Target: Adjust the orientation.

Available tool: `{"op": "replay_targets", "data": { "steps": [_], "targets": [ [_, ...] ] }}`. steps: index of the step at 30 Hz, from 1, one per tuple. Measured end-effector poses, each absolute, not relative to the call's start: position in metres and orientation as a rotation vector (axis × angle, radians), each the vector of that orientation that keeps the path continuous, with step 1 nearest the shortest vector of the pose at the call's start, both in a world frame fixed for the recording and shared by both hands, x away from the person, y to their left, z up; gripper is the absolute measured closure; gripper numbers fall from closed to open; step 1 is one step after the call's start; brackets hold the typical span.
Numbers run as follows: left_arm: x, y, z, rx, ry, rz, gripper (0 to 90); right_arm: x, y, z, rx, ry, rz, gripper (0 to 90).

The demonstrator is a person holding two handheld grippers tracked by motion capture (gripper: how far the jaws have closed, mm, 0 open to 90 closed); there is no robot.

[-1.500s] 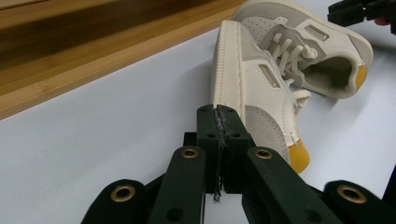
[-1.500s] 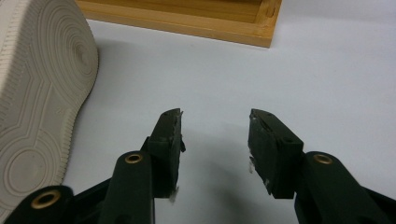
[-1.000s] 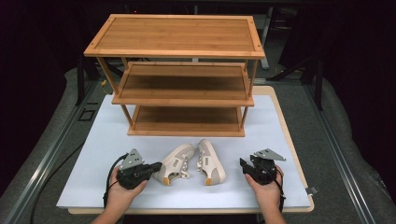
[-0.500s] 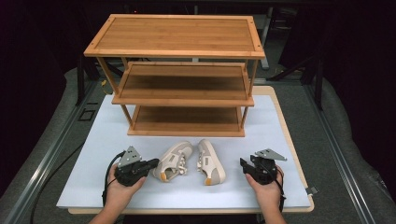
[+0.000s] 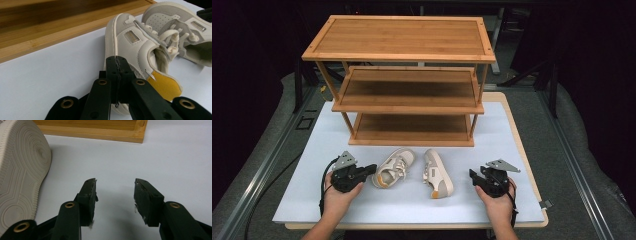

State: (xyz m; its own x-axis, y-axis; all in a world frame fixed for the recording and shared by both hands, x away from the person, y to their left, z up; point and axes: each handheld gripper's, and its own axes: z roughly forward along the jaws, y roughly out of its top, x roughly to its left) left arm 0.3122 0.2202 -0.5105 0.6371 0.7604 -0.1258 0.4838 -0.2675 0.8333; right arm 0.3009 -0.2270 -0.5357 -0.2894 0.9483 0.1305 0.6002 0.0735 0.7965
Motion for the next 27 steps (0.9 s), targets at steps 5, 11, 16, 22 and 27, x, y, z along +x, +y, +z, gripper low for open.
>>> {"op": "replay_targets", "data": {
  "steps": [5, 11, 16, 22, 27],
  "targets": [
    [0.318, 0.222, -0.514, 1.931, 1.02, 0.386, 89.4, 0.301, -0.228, -0.536, 1.541, 1.93, 1.101, 52.4],
    [0.323, 0.214, -0.526, 1.989, 1.025, 0.302, 88.8, 0.301, -0.228, -0.536, 1.554, 1.918, 1.121, 52.3],
    [0.318, 0.213, -0.524, 1.99, 1.057, 0.347, 81.1, 0.301, -0.23, -0.536, 1.558, 1.914, 1.126, 52.3],
    [0.309, 0.216, -0.515, 1.922, 1.093, 0.41, 56.4, 0.301, -0.232, -0.536, 1.573, 1.907, 1.135, 51.7],
    [0.299, 0.218, -0.509, 1.888, 1.073, 0.404, 46.2, 0.301, -0.234, -0.536, 1.585, 1.9, 1.14, 51.1]
  ]
}}
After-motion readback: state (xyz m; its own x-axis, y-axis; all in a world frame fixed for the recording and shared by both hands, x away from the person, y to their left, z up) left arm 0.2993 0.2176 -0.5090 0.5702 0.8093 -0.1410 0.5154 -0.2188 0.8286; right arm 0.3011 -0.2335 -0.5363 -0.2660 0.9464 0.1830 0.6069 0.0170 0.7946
